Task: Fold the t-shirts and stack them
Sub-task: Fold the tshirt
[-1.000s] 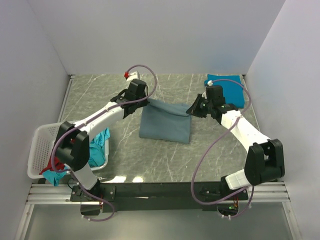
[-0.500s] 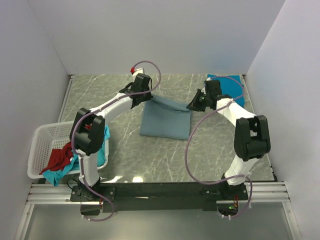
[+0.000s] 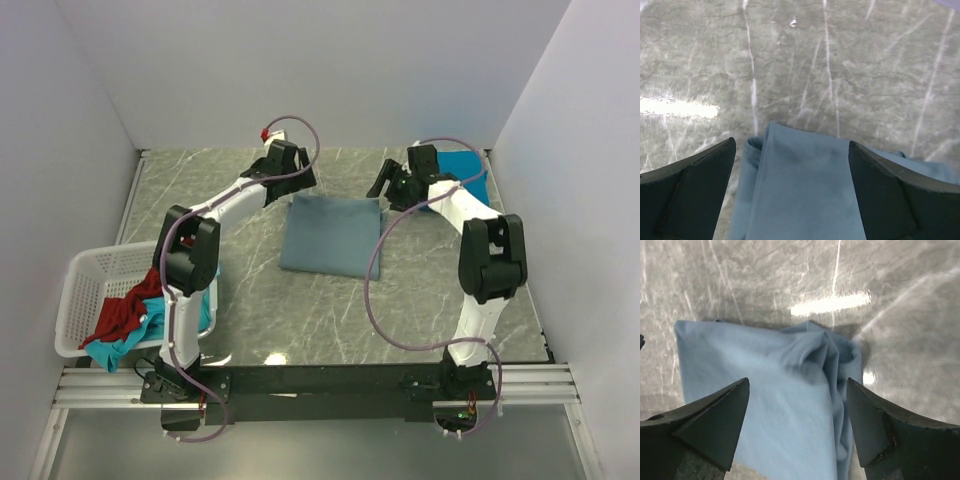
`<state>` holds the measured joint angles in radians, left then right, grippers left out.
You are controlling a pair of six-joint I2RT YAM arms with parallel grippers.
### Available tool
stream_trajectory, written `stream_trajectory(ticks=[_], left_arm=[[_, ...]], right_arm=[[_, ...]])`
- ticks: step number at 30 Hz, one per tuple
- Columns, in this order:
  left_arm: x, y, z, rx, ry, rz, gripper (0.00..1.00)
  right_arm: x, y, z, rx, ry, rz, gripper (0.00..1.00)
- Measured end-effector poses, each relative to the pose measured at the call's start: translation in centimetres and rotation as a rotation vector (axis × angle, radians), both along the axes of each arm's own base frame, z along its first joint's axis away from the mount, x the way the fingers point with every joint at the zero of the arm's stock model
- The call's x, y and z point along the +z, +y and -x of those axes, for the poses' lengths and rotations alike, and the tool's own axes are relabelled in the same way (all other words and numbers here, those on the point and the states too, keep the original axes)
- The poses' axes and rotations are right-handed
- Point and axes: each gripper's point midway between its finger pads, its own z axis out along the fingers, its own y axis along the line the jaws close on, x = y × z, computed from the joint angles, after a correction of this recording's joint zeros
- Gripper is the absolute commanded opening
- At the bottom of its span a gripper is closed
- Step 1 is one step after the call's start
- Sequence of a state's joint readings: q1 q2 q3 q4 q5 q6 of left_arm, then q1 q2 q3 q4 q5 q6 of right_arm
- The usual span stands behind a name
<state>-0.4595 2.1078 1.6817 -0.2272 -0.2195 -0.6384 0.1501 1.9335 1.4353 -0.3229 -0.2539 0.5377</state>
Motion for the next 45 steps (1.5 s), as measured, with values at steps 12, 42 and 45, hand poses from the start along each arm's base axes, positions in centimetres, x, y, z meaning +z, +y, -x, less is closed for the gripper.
stream_trajectory(ticks=[12, 42, 45], left_arm=[[7.7, 3.5, 8.7, 0.0, -0.109, 0.086, 0.99], [9.9, 10.0, 17.3, 0.131, -0.19, 0.11, 0.99], [11.8, 11.2, 18.2, 0.17, -0.246, 0.127, 0.99]], right_arm=[[5.8, 4.3, 3.9, 0.171, -0.156, -0.038, 0.88], [4.8, -0.2, 1.9, -0.068, -0.157, 0.278, 0.93], [11.5, -1.8, 5.5, -0.136, -0.315, 0.238, 0.95]])
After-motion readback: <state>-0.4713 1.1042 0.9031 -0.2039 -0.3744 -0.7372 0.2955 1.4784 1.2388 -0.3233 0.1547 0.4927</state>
